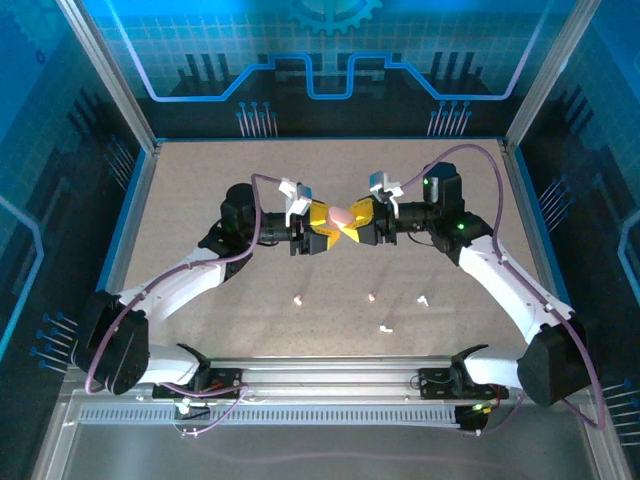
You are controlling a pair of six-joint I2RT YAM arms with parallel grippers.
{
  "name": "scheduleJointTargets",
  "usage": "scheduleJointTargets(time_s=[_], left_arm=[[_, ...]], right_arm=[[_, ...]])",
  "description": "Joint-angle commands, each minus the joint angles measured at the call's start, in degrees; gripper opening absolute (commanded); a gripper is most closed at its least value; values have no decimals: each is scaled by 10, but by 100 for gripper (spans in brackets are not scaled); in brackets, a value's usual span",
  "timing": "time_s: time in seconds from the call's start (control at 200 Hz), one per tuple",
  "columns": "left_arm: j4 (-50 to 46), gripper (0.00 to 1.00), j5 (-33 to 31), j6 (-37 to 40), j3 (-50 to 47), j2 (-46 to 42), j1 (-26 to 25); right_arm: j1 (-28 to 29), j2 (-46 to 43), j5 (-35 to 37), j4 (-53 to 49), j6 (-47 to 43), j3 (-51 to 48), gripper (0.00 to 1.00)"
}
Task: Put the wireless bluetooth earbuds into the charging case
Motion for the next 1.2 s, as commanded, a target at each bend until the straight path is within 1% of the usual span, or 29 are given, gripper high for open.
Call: scheduleJointTargets(time_s=[0.0,0.17,0.315,0.525,0.57,0.645,0.79,0.9,0.94,1.01,1.035,1.195], left_arm=[[22,57,10,5,17,-14,3],[49,62,12,-11,14,-15,3],[59,61,15,-26,14,-11,3],[70,56,27,-47,16,-1,3],[64,55,29,-44,18,0,3],[52,50,31,-39,20,0,3],[14,48,38,-17,28,0,3],[-14,44,40,4,31,-3,3],[-21,44,40,10,31,-4,3],[-23,52,40,12,29,-6,3],[-23,53,40,12,29,-7,3],[-13,54,39,2,32,-8,2]], right_arm=[[-5,8,-21,-16,-10,23,38],[-4,10,-19,-23,-20,25,37],[-2,9,-20,-24,-24,25,37],[-1,9,-20,-25,-28,26,37],[0,8,-20,-20,-27,25,37],[1,8,-20,-18,-27,26,37],[1,6,-21,-12,-20,28,37],[1,4,-21,-7,-14,29,37],[1,3,-20,-3,-10,28,37],[1,4,-20,0,-7,27,37],[1,4,-20,-1,-8,27,37],[3,6,-21,-8,-16,26,37]])
